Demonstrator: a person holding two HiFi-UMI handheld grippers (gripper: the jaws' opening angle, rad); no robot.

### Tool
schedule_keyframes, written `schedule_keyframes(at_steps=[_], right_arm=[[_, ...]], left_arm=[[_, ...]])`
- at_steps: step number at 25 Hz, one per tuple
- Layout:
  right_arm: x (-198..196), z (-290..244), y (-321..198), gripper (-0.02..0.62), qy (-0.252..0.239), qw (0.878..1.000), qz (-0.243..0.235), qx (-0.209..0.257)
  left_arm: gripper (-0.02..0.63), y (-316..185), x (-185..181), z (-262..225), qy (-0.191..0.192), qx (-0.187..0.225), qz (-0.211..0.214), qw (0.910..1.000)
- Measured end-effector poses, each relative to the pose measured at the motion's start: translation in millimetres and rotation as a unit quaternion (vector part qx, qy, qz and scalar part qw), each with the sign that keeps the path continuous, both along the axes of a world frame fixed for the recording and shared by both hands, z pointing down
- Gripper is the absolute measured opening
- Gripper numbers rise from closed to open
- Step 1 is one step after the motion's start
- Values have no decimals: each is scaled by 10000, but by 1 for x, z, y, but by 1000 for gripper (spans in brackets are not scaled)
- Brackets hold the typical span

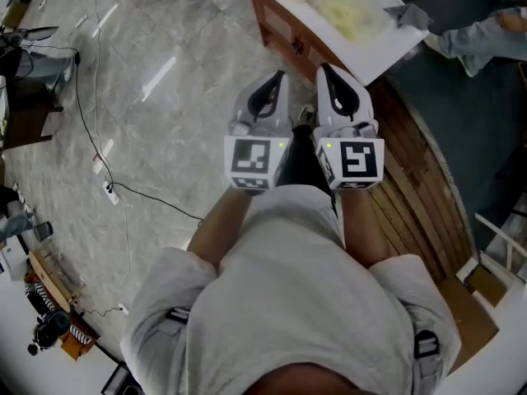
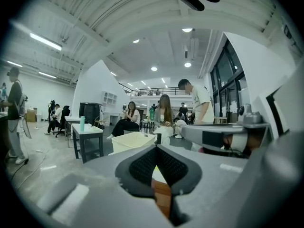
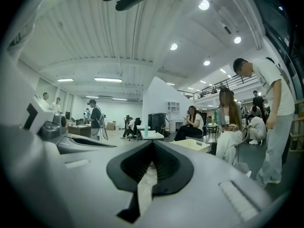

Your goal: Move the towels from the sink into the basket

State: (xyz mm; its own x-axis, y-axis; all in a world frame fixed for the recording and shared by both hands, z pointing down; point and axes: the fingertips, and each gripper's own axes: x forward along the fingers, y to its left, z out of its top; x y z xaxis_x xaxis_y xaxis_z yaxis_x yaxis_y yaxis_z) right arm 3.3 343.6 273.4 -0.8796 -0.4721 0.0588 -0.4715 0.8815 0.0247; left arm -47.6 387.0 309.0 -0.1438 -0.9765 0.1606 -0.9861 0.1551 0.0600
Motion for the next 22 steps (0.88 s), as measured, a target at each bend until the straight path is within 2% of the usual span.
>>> schedule_keyframes(at_steps=[5, 10, 17, 22], right_arm=[[-23, 12, -62, 6, 114, 9998, 19, -169], [-23, 22, -164, 6, 232, 9986, 324, -360], [24, 49, -277, 6, 604, 9906, 1074, -596], [65, 69, -325, 6, 789, 9799, 1615, -860]], left_arm=[[20, -74, -19, 3, -51, -82, 210, 9997], [20, -175, -16, 13, 58, -317, 574, 9978], [20, -292, 21, 35, 304, -621, 1141, 9911], [20, -340, 55, 54, 394, -889, 1621, 9820]])
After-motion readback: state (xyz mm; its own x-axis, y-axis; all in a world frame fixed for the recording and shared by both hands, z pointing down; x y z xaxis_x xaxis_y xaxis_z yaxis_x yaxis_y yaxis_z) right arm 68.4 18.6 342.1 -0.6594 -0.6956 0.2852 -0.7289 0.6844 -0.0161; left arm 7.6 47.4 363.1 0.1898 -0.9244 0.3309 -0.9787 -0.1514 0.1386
